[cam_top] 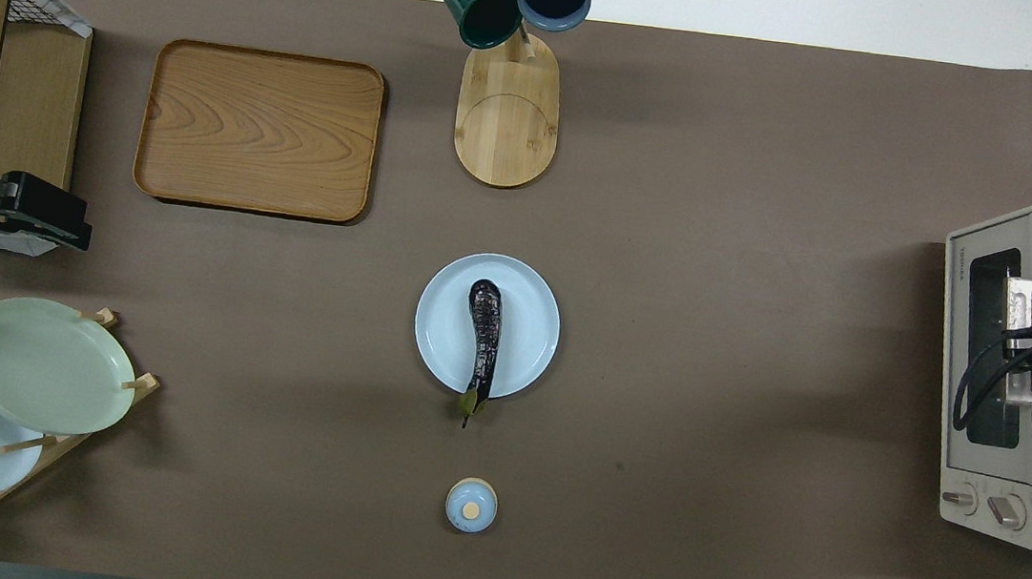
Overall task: Put eggplant into oven
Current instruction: 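Hook the right gripper onto the top edge of the oven door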
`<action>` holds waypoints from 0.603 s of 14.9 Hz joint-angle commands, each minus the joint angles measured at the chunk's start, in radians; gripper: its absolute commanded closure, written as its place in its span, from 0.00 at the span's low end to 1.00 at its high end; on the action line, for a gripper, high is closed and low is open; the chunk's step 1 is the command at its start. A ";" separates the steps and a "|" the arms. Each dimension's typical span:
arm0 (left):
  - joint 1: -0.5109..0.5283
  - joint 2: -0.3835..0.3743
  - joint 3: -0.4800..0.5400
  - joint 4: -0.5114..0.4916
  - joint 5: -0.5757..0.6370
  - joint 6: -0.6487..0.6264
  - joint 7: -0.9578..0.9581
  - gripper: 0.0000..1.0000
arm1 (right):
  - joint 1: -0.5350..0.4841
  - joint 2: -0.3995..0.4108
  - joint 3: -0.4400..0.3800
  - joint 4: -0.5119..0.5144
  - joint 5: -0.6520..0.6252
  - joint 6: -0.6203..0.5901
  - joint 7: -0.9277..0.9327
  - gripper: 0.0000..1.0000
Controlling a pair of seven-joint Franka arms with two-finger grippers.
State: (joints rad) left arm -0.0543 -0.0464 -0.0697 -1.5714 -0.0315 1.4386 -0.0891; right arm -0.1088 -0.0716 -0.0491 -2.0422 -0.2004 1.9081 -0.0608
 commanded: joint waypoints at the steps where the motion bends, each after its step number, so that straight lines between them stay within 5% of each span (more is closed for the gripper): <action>1: 0.008 0.004 0.002 0.027 -0.001 -0.029 0.026 0.00 | 0.026 0.021 0.006 -0.056 0.002 0.084 0.041 1.00; 9: 0.034 0.010 -0.002 0.031 -0.002 -0.026 0.051 0.00 | 0.073 0.134 0.009 -0.079 0.055 0.300 0.075 1.00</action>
State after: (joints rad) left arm -0.0235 -0.0456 -0.0693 -1.5634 -0.0314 1.4344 -0.0526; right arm -0.0100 -0.0436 -0.0298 -2.1133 -0.1210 2.0243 0.0128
